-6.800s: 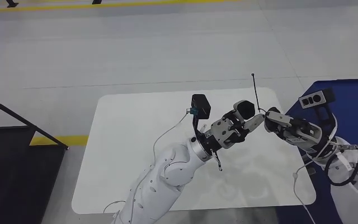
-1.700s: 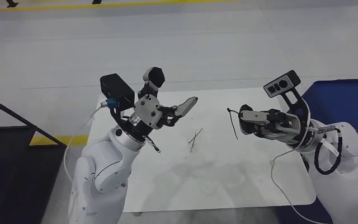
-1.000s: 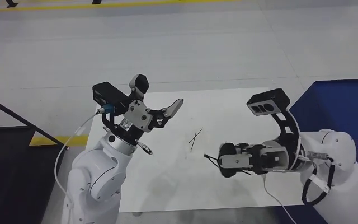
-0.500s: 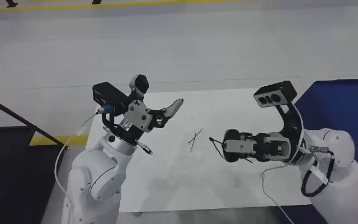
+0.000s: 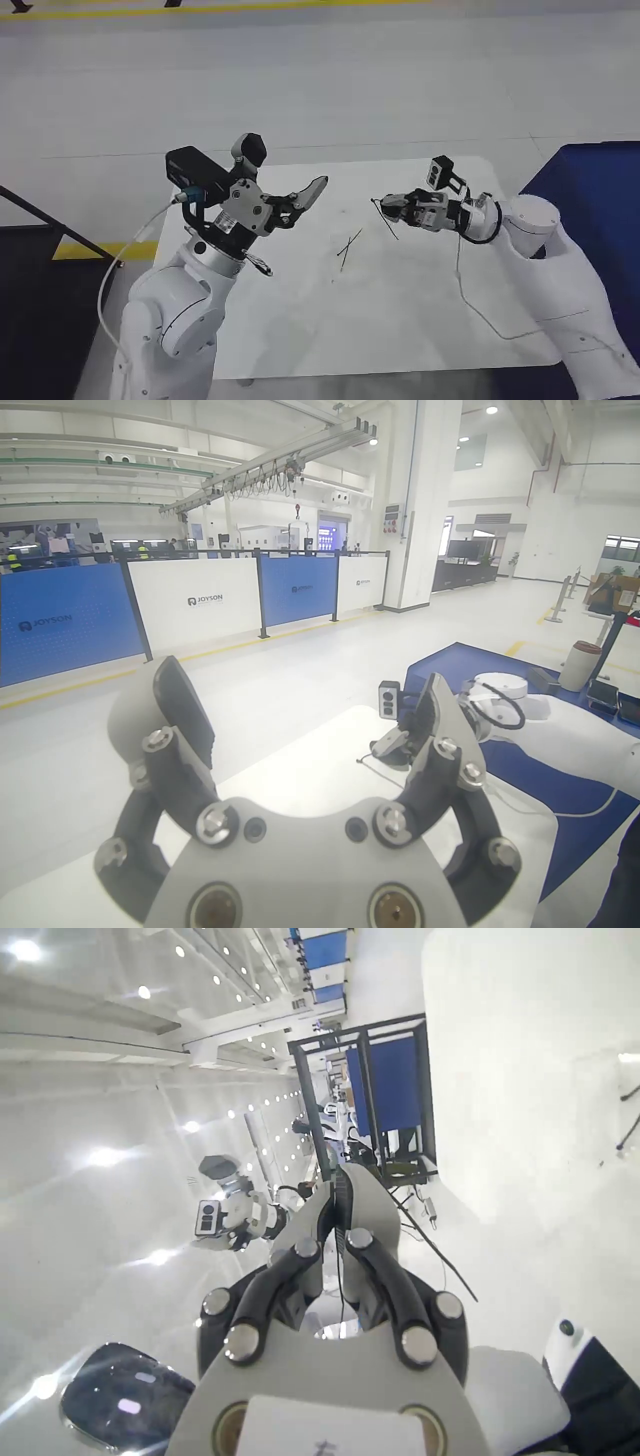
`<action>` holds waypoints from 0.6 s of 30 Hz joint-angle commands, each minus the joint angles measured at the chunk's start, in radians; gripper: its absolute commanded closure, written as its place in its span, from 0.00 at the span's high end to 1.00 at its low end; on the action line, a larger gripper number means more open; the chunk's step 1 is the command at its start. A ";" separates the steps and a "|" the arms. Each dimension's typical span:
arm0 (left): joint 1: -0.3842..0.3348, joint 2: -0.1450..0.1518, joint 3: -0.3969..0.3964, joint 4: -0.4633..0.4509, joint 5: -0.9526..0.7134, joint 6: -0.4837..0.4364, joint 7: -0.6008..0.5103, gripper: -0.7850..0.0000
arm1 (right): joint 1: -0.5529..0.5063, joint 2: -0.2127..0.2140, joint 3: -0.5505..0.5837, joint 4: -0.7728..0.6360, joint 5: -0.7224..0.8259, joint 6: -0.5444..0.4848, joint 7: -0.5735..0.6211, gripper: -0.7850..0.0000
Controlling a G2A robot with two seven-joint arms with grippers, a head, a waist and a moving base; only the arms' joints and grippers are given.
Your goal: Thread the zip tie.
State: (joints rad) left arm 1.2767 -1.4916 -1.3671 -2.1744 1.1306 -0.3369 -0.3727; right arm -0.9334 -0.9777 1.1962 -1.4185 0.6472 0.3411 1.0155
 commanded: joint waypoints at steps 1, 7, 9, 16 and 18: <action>0.000 0.000 0.000 0.000 0.000 0.000 0.000 1.00 | 0.031 -0.014 -0.058 0.059 0.017 0.018 0.014 0.00; 0.000 0.000 0.000 0.000 0.000 0.000 0.000 1.00 | 0.085 -0.046 -0.168 0.147 0.000 0.011 0.002 0.00; 0.000 0.000 0.000 0.000 0.000 0.000 0.000 1.00 | 0.094 -0.052 -0.188 0.174 -0.004 0.016 -0.001 0.00; 0.000 0.000 0.000 0.000 0.000 0.000 0.000 1.00 | 0.110 -0.064 -0.191 0.236 0.026 -0.004 -0.012 0.32; 0.000 0.000 0.000 0.000 0.000 0.000 0.000 1.00 | 0.105 -0.064 -0.179 0.239 0.049 -0.011 -0.007 0.35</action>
State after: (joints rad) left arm 1.2768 -1.4916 -1.3671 -2.1744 1.1306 -0.3369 -0.3727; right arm -0.8261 -1.0417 1.0103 -1.1807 0.6830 0.3337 1.0052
